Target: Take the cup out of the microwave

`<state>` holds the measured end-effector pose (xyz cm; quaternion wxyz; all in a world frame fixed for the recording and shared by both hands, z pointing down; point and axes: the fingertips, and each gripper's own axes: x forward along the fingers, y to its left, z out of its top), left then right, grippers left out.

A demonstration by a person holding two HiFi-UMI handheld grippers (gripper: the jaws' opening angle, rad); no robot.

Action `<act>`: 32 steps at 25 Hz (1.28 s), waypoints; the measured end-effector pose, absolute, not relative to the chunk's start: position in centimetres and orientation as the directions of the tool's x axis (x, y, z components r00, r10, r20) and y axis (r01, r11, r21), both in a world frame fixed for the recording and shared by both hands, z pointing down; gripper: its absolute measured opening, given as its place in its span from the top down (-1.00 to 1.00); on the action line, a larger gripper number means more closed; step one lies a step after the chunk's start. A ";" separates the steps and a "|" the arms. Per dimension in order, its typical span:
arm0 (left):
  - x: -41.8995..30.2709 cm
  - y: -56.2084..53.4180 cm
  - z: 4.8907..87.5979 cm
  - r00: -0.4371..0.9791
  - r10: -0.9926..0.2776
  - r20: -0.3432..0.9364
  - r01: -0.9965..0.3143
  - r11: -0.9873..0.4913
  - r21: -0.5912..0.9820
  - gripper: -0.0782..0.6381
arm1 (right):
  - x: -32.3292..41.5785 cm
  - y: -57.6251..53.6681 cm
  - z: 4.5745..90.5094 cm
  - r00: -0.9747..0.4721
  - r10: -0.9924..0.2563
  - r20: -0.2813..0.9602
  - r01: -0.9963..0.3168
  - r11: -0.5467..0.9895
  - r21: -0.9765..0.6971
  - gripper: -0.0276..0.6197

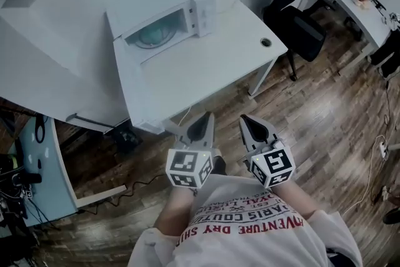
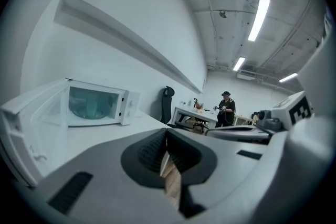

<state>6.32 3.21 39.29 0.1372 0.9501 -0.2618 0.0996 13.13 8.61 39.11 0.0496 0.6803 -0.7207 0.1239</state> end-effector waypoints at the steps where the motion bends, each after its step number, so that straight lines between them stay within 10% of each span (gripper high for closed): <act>1: 6.4 1.7 39.1 0.843 -0.472 0.259 -0.525 -0.826 0.203 0.76 | 13.2 7.1 39.1 -0.070 -0.968 0.242 -0.993 0.044 -0.113 0.88; 32: 8.1 -27.0 42.6 0.538 -0.773 0.336 -0.843 -0.503 0.192 0.76 | 17.4 -27.4 40.5 -0.457 -0.844 0.280 -0.889 0.444 -0.112 0.89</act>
